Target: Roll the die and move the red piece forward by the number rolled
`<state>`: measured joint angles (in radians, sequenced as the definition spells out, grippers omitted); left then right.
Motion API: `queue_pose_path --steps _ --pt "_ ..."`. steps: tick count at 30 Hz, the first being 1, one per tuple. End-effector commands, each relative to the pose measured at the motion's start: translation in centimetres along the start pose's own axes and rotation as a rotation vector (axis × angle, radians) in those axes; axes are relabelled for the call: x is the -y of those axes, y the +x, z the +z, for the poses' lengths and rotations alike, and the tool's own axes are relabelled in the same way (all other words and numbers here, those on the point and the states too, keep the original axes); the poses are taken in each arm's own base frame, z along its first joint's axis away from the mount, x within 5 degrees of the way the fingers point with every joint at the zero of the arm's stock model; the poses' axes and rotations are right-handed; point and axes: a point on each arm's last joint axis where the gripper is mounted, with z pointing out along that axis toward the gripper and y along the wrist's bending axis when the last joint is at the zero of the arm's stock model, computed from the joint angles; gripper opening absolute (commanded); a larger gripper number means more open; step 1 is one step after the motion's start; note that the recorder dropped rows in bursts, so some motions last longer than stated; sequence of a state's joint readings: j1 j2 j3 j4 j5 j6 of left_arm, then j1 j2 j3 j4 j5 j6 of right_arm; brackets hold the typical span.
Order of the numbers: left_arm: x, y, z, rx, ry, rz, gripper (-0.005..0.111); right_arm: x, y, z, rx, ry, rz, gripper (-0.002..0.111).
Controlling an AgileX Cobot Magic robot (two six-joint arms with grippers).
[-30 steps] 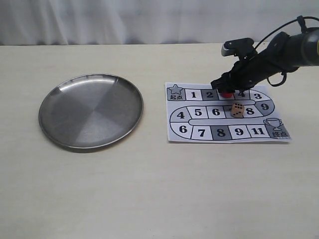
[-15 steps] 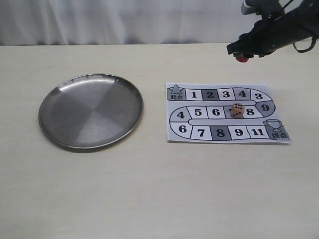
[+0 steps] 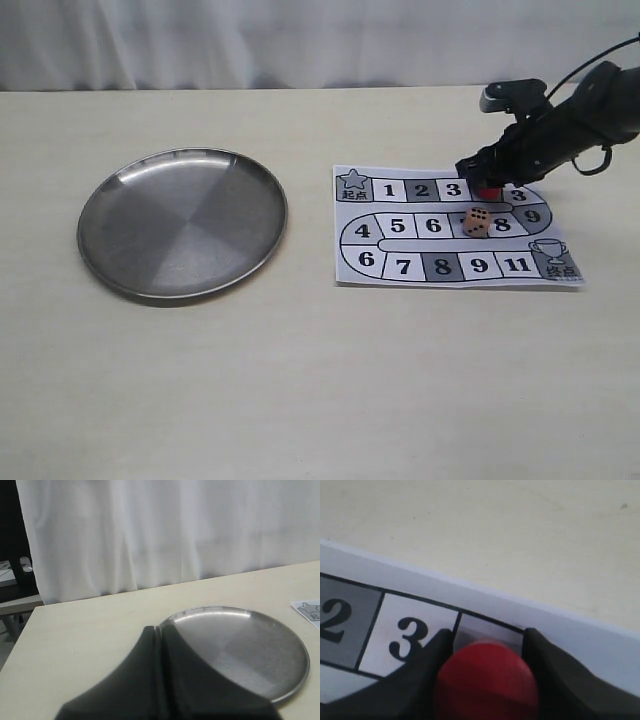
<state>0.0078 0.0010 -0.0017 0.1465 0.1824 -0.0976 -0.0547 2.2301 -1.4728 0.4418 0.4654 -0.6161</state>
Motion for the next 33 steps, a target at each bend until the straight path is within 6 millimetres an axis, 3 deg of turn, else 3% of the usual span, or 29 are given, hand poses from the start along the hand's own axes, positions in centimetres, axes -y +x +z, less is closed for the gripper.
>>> queue_pose_path --steps 1,10,15,20,23,27,33 --pt "0.1 0.0 0.0 0.009 0.010 -0.002 0.000 0.1 0.9 1.3 -0.042 -0.008 0.003 0.005" --pt "0.1 0.0 0.0 0.009 0.010 -0.002 0.000 0.0 0.3 0.2 -0.019 -0.005 -0.003 0.005" --pt "0.1 0.0 0.0 0.009 0.010 -0.002 0.000 -0.4 -1.6 -3.6 0.051 0.001 -0.021 0.005" --pt "0.1 0.0 0.0 0.009 0.010 -0.002 0.000 -0.9 -3.8 -9.0 0.172 0.031 -0.043 0.005" --pt "0.1 0.0 0.0 0.009 0.010 -0.002 0.000 -0.4 -4.2 -10.8 0.208 0.053 -0.039 0.005" --pt "0.1 0.0 0.0 0.009 0.010 -0.002 0.000 0.9 -3.7 -10.7 0.186 0.079 0.016 0.005" --pt "0.1 0.0 0.0 0.009 0.010 -0.002 0.000 2.4 -1.1 -6.8 0.091 0.090 0.073 0.005"
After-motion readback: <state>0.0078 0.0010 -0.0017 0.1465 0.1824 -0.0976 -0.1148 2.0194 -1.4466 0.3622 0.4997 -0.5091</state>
